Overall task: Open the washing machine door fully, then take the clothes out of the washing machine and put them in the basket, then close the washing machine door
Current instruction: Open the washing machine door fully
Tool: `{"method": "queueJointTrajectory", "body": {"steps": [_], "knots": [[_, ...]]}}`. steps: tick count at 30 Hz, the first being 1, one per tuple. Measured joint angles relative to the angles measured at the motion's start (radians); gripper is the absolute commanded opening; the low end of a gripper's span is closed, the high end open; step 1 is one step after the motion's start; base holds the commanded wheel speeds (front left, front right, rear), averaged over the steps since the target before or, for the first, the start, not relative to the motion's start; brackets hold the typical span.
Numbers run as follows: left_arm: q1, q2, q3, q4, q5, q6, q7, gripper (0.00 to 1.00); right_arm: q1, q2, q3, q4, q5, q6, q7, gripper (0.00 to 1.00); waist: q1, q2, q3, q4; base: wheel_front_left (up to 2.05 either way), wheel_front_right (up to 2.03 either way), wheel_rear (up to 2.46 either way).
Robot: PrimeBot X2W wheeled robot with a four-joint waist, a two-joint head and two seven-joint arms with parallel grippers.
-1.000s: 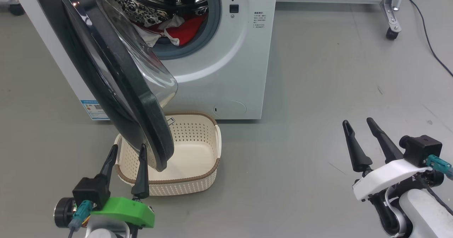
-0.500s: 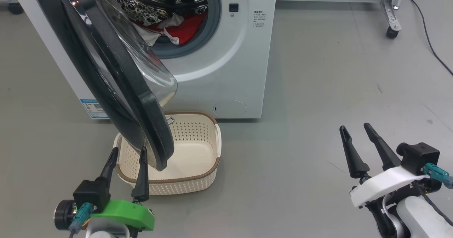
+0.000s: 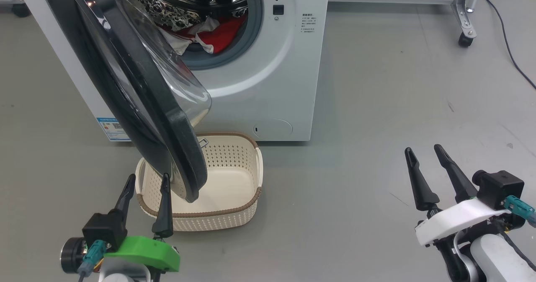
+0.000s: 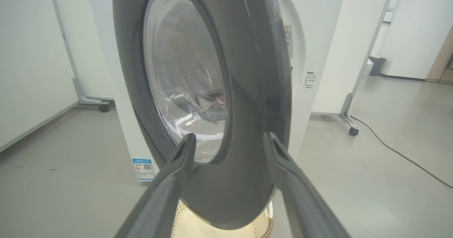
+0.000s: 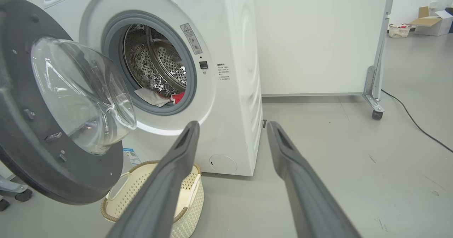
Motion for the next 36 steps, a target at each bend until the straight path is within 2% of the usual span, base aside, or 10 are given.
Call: {"method": "queueJointTrajectory", "body": {"steps": [19,21,22,36], "knots": [[0.001,-0.002,0.003,0.006,0.000,-0.015,0.000,1.00,0.020,0.023,-0.053,-0.032,-0.008,0.000,-0.003,1.00,0.0000,0.0000,0.010,0.005,0.00,0.00,0.00],[0.001,-0.002,0.003,0.010,0.000,-0.016,0.000,0.26,0.022,0.024,-0.055,-0.034,-0.010,0.000,-0.003,1.00,0.0000,0.0000,0.011,0.005,0.00,0.00,0.00],[0.001,-0.002,0.003,0.012,0.000,-0.016,0.000,0.00,0.023,0.026,-0.057,-0.035,-0.012,0.000,-0.003,1.00,0.0000,0.0000,0.012,0.005,0.00,0.00,0.00],[-0.002,-0.003,0.025,-0.018,0.000,-0.026,0.000,0.00,0.036,0.046,-0.074,-0.042,-0.025,0.001,-0.003,1.00,0.0000,0.0000,0.024,0.009,0.00,0.00,0.00]]}}
